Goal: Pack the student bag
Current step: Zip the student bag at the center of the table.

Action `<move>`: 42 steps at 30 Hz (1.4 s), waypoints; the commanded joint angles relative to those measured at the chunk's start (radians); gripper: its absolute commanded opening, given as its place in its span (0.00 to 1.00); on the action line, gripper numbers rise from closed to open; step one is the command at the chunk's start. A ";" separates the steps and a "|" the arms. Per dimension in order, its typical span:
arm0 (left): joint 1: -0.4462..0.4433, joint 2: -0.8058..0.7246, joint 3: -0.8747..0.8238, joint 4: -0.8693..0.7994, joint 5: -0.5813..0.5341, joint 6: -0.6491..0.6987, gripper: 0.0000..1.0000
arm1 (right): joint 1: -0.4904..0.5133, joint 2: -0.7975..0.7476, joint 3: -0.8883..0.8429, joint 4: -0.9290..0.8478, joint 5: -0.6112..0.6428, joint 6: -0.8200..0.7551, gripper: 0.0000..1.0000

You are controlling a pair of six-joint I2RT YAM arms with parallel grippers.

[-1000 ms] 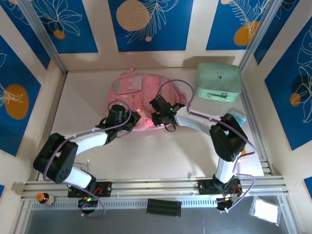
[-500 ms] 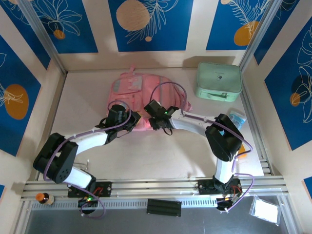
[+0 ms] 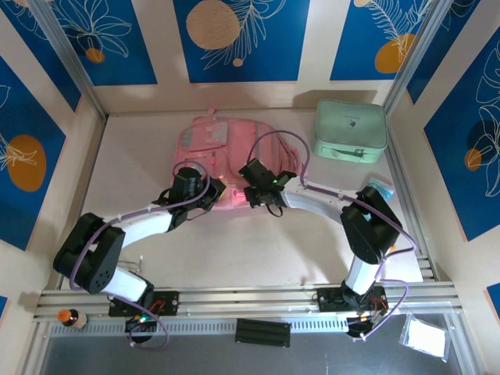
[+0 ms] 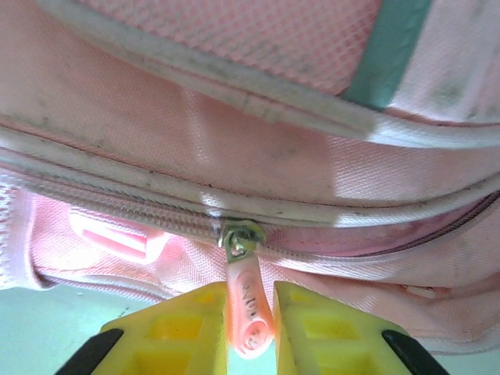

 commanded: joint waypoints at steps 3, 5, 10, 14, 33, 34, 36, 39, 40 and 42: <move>0.016 0.000 0.002 0.051 0.015 0.022 0.00 | -0.061 -0.043 -0.040 0.049 -0.151 0.038 0.27; 0.017 -0.001 0.002 0.053 0.015 0.020 0.00 | -0.064 -0.029 -0.034 0.048 -0.149 0.031 0.28; 0.017 -0.001 0.001 0.055 0.018 0.019 0.00 | -0.042 -0.005 0.000 0.029 -0.116 -0.018 0.30; 0.017 0.000 -0.001 0.056 0.016 0.018 0.00 | -0.007 -0.002 0.015 0.021 -0.051 -0.043 0.35; 0.028 0.004 -0.004 0.057 0.018 0.012 0.00 | 0.023 0.112 0.090 -0.083 0.139 0.035 0.17; 0.030 0.003 -0.003 0.056 0.019 0.014 0.00 | 0.019 0.104 0.083 -0.081 0.140 0.038 0.15; 0.038 -0.002 -0.005 0.041 0.015 0.017 0.00 | -0.001 0.078 0.052 -0.065 0.127 0.043 0.13; 0.045 -0.004 0.005 -0.015 0.018 0.032 0.00 | -0.059 0.028 -0.020 -0.014 0.060 0.038 0.11; 0.047 -0.005 0.004 -0.030 0.016 0.038 0.00 | -0.074 0.016 -0.043 0.003 0.048 0.029 0.12; 0.051 -0.005 -0.004 -0.042 0.013 0.043 0.00 | -0.102 -0.003 -0.070 0.025 0.041 -0.004 0.13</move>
